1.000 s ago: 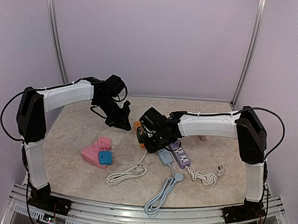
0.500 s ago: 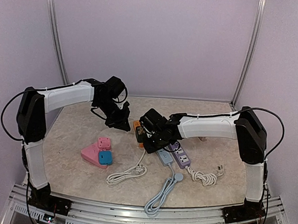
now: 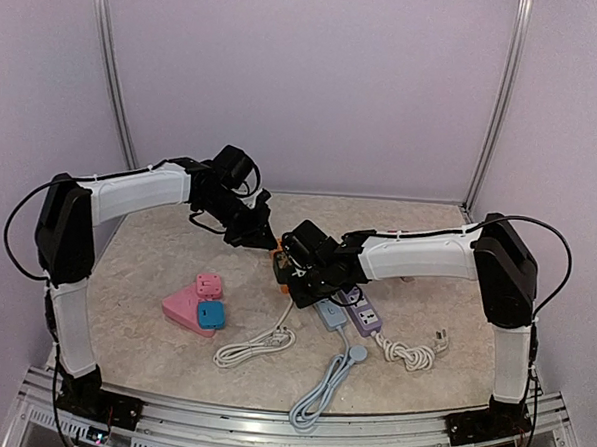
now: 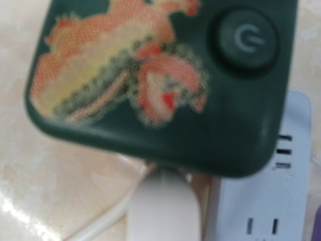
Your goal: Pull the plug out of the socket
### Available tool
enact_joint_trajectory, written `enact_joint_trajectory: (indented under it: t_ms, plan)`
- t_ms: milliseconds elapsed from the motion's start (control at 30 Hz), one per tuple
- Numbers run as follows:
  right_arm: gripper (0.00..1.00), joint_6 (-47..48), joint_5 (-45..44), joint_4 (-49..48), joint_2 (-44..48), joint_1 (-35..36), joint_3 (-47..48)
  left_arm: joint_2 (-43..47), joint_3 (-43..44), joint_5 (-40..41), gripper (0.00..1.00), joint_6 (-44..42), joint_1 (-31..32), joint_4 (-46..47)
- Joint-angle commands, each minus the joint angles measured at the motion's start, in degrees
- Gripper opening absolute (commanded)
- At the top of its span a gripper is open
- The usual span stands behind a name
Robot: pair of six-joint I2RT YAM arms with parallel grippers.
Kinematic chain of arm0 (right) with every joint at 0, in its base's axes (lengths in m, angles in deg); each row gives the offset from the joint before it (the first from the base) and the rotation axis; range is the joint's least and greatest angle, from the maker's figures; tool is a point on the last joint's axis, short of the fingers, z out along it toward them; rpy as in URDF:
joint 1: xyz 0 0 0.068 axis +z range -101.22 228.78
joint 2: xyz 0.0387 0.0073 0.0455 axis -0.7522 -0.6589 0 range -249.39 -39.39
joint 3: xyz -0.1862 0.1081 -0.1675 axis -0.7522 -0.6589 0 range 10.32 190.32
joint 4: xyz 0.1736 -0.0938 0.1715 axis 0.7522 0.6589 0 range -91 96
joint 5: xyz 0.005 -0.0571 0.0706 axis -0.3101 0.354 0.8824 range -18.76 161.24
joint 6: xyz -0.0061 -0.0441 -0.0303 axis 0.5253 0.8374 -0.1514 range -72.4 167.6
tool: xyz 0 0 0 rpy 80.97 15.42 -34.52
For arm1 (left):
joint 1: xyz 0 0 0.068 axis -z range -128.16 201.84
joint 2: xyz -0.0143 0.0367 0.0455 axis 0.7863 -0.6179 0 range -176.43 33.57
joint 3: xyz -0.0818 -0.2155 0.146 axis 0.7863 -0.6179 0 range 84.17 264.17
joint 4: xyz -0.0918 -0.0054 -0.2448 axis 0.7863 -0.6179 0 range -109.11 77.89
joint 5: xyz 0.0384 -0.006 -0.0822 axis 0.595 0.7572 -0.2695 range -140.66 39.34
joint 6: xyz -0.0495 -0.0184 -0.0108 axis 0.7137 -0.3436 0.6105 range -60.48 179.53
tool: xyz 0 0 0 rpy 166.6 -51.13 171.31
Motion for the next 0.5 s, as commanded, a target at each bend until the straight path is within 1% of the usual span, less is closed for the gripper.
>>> enact_joint_trajectory:
  t_ms: [0,133,333,467]
  plan:
    - [0.10,1.4,-2.9,-2.8,2.4,-0.6,0.5,-4.1,5.1,-3.1,0.07,-1.5,0.6,1.5]
    - [0.10,1.8,-3.8,-3.0,1.4,-0.6,1.1,-7.6,7.0,-4.0,0.06,-0.7,1.0,0.8]
    - [0.10,1.4,-4.0,-5.0,2.0,-0.8,-0.6,-9.5,6.1,-3.0,0.05,2.4,1.7,2.2]
    - [0.10,3.7,-3.9,-5.5,1.7,-1.2,-0.7,-10.6,7.1,-2.3,0.06,2.5,1.7,0.9]
